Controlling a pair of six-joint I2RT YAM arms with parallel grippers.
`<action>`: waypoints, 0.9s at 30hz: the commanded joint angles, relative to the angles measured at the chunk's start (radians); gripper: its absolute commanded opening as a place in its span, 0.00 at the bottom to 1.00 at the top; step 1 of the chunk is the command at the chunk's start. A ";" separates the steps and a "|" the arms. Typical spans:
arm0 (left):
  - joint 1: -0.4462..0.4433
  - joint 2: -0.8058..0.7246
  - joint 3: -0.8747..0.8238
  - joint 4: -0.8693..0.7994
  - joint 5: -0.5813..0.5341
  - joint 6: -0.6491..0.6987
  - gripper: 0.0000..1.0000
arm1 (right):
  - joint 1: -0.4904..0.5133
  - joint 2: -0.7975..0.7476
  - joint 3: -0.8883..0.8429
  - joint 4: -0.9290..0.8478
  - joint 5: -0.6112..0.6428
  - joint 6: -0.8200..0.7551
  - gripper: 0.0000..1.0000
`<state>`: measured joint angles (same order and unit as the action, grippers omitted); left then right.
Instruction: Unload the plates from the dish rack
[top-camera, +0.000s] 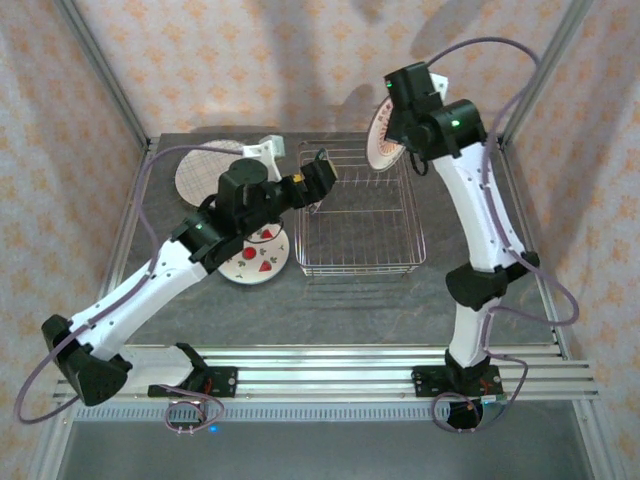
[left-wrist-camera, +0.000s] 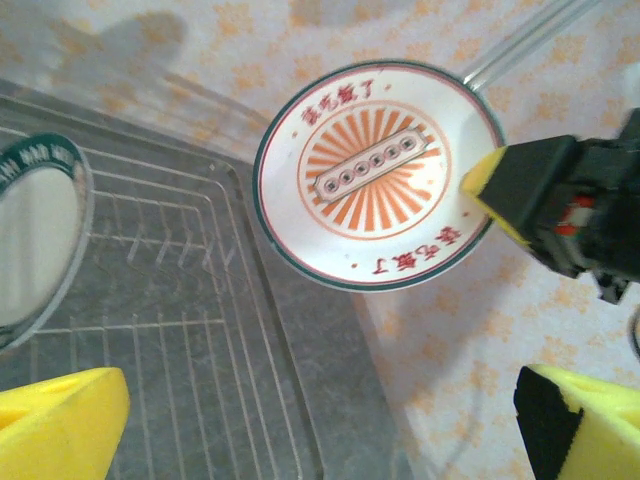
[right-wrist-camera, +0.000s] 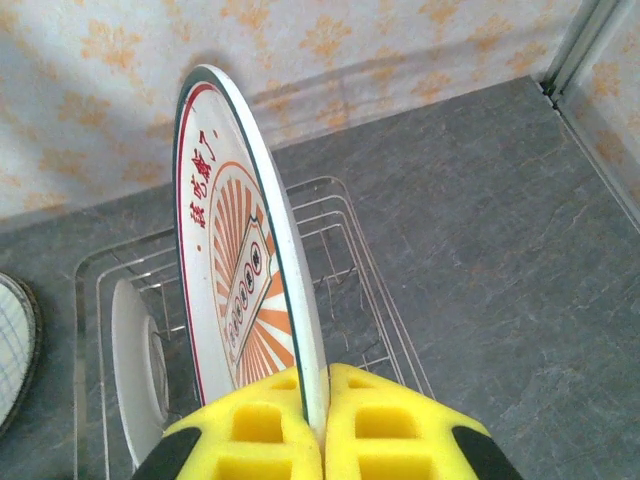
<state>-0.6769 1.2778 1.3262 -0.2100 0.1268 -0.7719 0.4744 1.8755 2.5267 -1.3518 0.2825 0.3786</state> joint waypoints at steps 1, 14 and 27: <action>-0.016 0.061 0.063 0.067 0.064 -0.075 0.99 | -0.028 -0.065 -0.020 -0.018 -0.064 0.020 0.00; -0.035 0.335 0.148 0.390 0.217 -0.413 0.98 | -0.183 -0.256 -0.179 0.072 -0.392 0.085 0.00; -0.035 0.507 0.283 0.478 0.288 -0.575 0.84 | -0.385 -0.394 -0.454 0.282 -0.790 0.228 0.00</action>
<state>-0.7055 1.7691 1.5612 0.1986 0.3836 -1.2991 0.1013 1.5166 2.0884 -1.1755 -0.3862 0.5587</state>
